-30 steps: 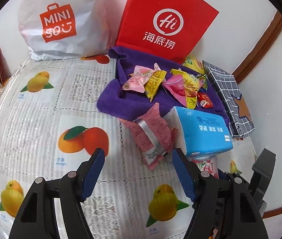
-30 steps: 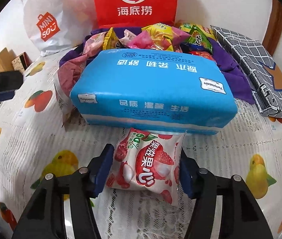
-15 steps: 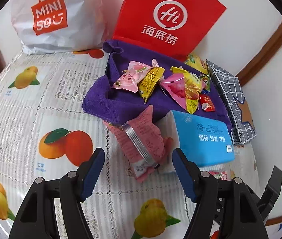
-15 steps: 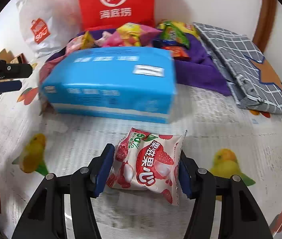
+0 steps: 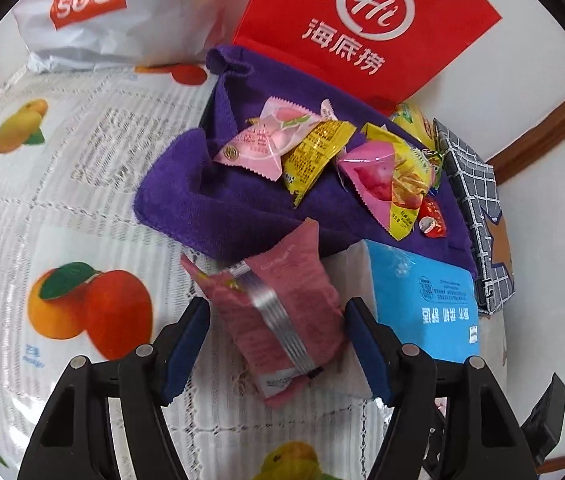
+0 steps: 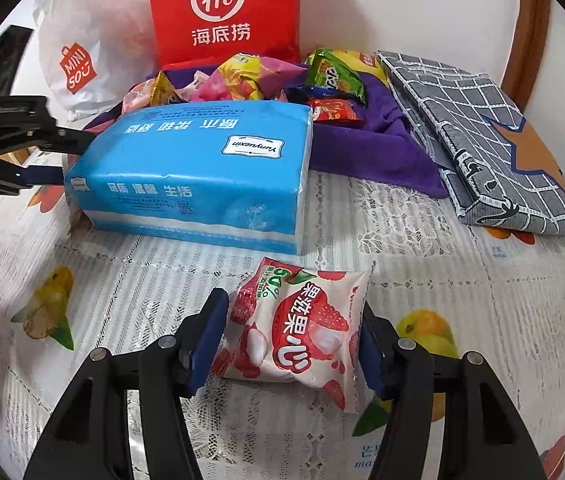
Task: Organize snacks
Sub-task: 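Lift the lychee bag with the right tool while the left tool grasps the pink packet, then carry both packets over the purple towel with both tools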
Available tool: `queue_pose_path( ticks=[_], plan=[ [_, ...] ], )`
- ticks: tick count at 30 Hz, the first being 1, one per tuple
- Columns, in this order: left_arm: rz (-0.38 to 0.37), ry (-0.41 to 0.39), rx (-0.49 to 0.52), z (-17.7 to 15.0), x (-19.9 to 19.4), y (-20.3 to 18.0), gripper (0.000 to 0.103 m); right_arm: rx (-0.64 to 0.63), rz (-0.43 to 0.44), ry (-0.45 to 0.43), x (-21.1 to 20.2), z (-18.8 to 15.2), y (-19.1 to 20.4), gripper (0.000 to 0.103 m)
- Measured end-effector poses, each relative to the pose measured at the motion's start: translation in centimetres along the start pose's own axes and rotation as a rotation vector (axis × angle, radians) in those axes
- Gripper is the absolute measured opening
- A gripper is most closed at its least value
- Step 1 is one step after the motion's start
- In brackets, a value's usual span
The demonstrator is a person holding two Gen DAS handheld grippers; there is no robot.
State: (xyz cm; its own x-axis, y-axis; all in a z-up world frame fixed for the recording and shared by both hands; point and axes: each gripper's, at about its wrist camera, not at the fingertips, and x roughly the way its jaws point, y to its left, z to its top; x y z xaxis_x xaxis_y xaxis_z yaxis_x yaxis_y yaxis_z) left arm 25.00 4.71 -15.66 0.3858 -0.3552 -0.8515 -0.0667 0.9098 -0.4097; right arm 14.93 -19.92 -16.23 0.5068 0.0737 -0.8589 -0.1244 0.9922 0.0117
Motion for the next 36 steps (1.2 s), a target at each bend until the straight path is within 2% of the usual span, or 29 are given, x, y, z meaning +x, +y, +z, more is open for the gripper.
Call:
queue_pose_path(
  ticks=[4, 9, 26, 36],
  plan=[
    [-0.041, 0.010, -0.012, -0.2, 0.1, 0.0, 0.046, 0.001, -0.003, 0.004, 0.0, 0.0, 0.0, 0.060],
    [-0.039, 0.007, 0.006, -1.1, -1.5, 0.2, 0.042, 0.018, -0.010, 0.018, -0.1, 0.0, 0.0, 0.059],
    [0.034, 0.024, 0.192, -9.5, -7.3, -2.2, 0.042, 0.055, -0.059, -0.002, -3.7, -2.3, -0.8, 0.059],
    [0.032, 0.083, 0.223, -11.3, -5.4, -3.7, 0.043, 0.067, -0.069, 0.000, -4.6, -3.6, -1.9, 0.059]
  ],
)
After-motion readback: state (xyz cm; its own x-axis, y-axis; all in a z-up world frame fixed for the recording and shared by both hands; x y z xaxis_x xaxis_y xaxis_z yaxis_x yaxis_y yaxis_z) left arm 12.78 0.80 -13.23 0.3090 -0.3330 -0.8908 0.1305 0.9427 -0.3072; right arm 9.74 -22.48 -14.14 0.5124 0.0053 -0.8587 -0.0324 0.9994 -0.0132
